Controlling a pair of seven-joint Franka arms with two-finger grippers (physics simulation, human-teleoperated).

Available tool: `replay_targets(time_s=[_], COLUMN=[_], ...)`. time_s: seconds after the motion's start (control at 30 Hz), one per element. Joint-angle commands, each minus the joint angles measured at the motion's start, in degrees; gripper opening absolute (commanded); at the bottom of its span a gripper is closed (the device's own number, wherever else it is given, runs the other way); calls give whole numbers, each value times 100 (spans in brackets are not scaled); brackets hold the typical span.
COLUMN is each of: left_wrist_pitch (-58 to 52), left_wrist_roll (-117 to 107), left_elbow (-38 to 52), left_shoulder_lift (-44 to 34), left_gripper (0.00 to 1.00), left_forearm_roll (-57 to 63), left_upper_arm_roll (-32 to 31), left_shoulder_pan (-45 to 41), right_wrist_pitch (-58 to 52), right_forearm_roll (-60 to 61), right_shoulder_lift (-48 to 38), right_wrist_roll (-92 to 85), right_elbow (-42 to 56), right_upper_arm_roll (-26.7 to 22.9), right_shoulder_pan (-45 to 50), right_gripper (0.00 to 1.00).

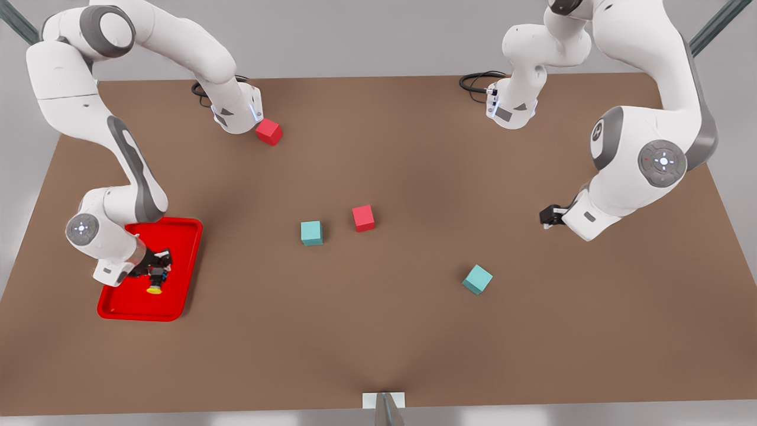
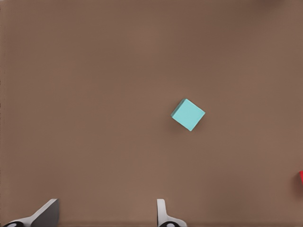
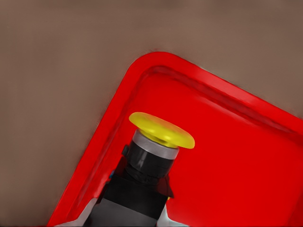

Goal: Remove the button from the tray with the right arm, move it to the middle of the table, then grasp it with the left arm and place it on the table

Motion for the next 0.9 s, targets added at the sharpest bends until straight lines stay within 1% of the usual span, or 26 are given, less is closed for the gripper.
replay_targets(time_s=[0.0,0.03,0.07,0.13,0.17,0.23,0.27,0.3,0.33,0.37,0.4,0.47,0.5,0.53,0.57,0.6,0.63,0.7,0.73,0.77,0.87], left_wrist_pitch=[-136,-180,-180,-197,-224,-233,-233,-233,-241,-241,-259,-259,-250,-224,-224,-233,-250,-259,-259,-259,-268], left_wrist_roll=[-29,-29,-29,-29,-29,-29,-29,-29,-29,-29,-38,-46,-46,-46,-46,-46,-46,-46,-46,-46,-55], left_elbow=[5,5,5,5,14,14,5,5,5,5,5,5,5,5,5,5,5,5,5,5,5], left_shoulder_lift=[-54,-62,-62,-62,-62,-62,-62,-62,-62,-62,-54,-45,-36,-27,-18,-27,-36,-36,-36,-45,-54], left_gripper=[100,100,100,100,100,100,100,100,100,100,100,100,100,100,100,100,100,100,100,100,100], left_forearm_roll=[26,34,87,113,113,113,114,122,122,122,122,122,122,122,122,122,122,122,122,122,122], left_upper_arm_roll=[0,0,0,8,17,26,26,35,35,35,44,44,35,35,35,35,35,44,52,44,52], left_shoulder_pan=[13,22,30,39,39,39,39,48,48,48,39,30,30,30,30,30,30,30,30,30,4], right_wrist_pitch=[-1196,-1547,-1767,-2198,-2242,-2224,-2251,-2251,-2251,-2233,-2180,-1978,-1838,-1680,-1337,-1117,-1012,-529,-484,-466,-809], right_forearm_roll=[600,874,1119,1928,2393,3571,4107,4336,4345,4337,4345,4354,4381,4389,4389,4389,4389,4398,4398,4398,4398], right_shoulder_lift=[-40,-40,48,285,496,838,1287,1726,2166,2342,2430,2702,2834,3036,3194,3370,3625,3809,4038,4038,3977], right_wrist_roll=[1763,2290,2852,4241,4944,5841,6289,6518,6712,6764,6843,7318,7459,7590,7679,7766,7890,7898,7881,7881,7872], right_elbow=[342,703,1098,2144,2645,3287,3945,4490,4913,5072,5080,5309,5414,5783,5871,6073,6451,6522,6777,6777,6768], right_upper_arm_roll=[132,97,-122,-1097,-1791,-3488,-4208,-4517,-4605,-4622,-4746,-4728,-4684,-4544,-4526,-4403,-4324,-4096,-4087,-4069,-4060], right_shoulder_pan=[437,999,1702,3758,4918,7309,8224,8593,8699,8734,8866,8910,8919,8945,9077,9104,9104,9112,9183,9200,9306], right_gripper=[41,41,41,41,41,42,42,42,42,42,42,42,43,43,44,44,45,48,63,100,100])
